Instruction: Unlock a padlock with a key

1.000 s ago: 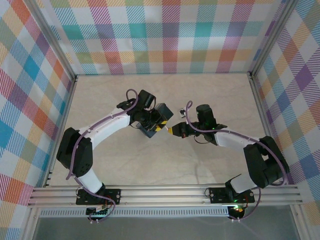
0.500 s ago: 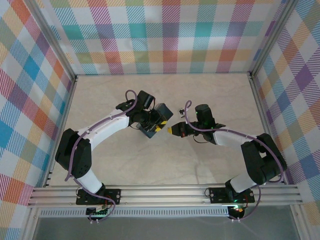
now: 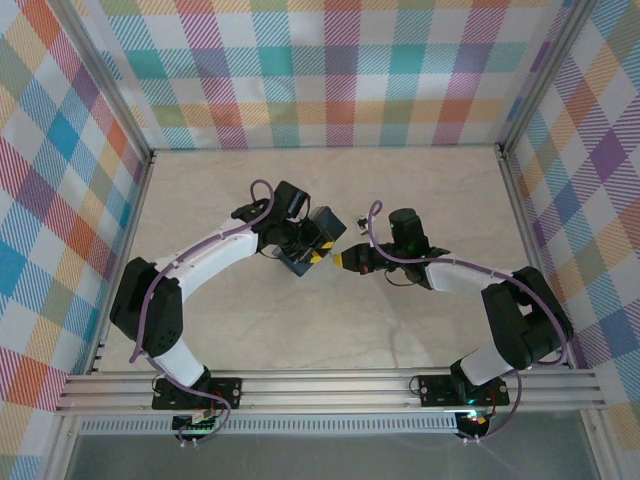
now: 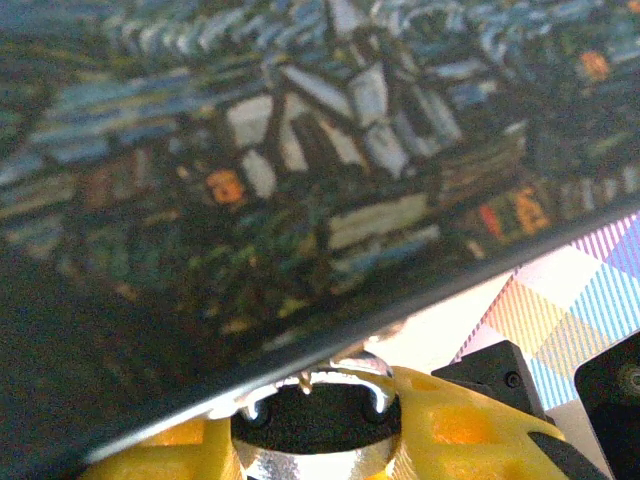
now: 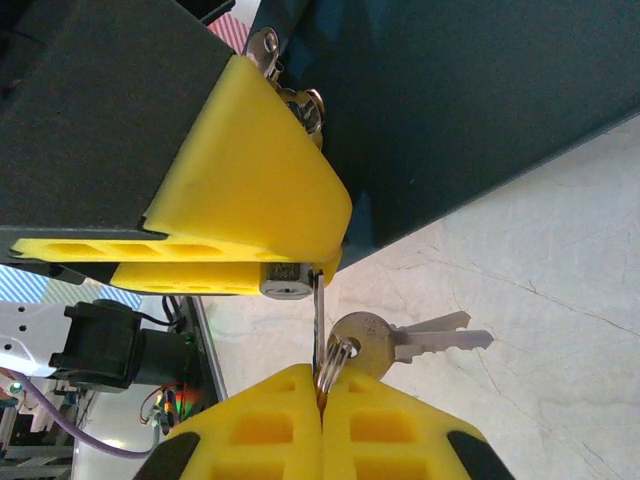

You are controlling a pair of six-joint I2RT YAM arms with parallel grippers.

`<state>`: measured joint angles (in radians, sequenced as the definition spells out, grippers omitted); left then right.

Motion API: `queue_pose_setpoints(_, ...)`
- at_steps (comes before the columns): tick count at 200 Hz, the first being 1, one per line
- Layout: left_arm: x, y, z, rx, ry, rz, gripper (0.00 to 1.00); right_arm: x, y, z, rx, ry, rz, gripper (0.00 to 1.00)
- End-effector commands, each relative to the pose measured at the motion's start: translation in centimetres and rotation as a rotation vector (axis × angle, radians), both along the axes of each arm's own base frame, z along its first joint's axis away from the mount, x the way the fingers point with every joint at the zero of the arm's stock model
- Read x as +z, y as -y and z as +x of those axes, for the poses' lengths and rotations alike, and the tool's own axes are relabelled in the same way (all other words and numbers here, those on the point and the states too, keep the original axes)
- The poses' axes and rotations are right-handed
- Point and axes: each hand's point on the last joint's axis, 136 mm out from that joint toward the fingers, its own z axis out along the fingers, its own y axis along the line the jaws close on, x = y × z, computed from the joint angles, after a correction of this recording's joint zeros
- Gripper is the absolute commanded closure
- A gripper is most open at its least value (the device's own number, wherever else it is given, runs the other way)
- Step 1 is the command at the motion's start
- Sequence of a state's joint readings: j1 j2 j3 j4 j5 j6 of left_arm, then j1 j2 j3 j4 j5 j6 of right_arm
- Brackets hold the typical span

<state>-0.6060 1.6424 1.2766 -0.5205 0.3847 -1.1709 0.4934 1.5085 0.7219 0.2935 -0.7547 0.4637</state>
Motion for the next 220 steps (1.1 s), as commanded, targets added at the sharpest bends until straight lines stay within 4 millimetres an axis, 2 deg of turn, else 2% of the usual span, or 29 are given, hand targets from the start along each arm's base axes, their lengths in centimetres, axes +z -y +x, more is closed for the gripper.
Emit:
queue_pose_setpoints(1, 1.7, 0.2, 0.0, -0.005, 0.043, -0.042, 0.89, 2.0, -1.2, -0.1, 0.049, 0.058, 0.057, 1.00)
queue_pose_setpoints(96, 1.2, 0.6, -0.8, -0.014, 0.043, -0.022, 0.90, 3.6, -2.0, 0.4, 0.035, 0.063, 0.110, 1.00)
queue_pose_setpoints(172, 1.1, 1.2, -1.2, 0.001, 0.025, -0.047, 0.91, 6.1, -3.2, 0.8, 0.025, 0.102, 0.172, 1.00)
queue_pose_setpoints(220, 2.2, 0.1, -0.7, 0.031, 0.049, -0.058, 0.91, 5.3, -2.6, 0.2, 0.020, 0.104, 0.136, 1.00)
